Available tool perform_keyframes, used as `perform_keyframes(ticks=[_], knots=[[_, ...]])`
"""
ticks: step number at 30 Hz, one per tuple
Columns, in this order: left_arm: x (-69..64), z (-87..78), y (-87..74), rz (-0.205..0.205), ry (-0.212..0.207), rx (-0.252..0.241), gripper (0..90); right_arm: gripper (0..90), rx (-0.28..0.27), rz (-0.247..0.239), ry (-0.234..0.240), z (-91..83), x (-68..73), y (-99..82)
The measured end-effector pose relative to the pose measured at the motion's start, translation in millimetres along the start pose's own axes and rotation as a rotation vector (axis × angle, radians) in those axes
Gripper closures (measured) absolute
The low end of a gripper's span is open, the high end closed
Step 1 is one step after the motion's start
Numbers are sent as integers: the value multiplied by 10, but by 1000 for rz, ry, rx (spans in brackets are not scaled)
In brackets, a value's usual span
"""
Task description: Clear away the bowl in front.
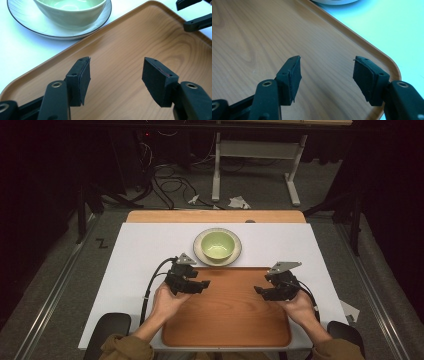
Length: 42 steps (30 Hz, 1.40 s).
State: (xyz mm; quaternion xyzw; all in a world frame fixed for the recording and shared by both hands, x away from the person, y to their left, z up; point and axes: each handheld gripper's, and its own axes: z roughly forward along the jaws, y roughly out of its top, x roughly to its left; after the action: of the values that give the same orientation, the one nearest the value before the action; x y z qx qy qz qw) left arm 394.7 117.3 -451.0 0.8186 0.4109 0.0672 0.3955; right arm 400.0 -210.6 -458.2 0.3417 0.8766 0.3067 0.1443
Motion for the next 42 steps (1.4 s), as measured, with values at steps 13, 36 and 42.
perform_keyframes(ticks=[13,36,42], knots=[[35,-20,97,-20,-19,-16,393,396,3,-15,4,8,7,0],[109,-1,422,-9,-2,-34,401,396,10,-23,13,17,7,-2],[159,20,506,-22,15,-41,398,395,19,-29,12,12,11,2]])
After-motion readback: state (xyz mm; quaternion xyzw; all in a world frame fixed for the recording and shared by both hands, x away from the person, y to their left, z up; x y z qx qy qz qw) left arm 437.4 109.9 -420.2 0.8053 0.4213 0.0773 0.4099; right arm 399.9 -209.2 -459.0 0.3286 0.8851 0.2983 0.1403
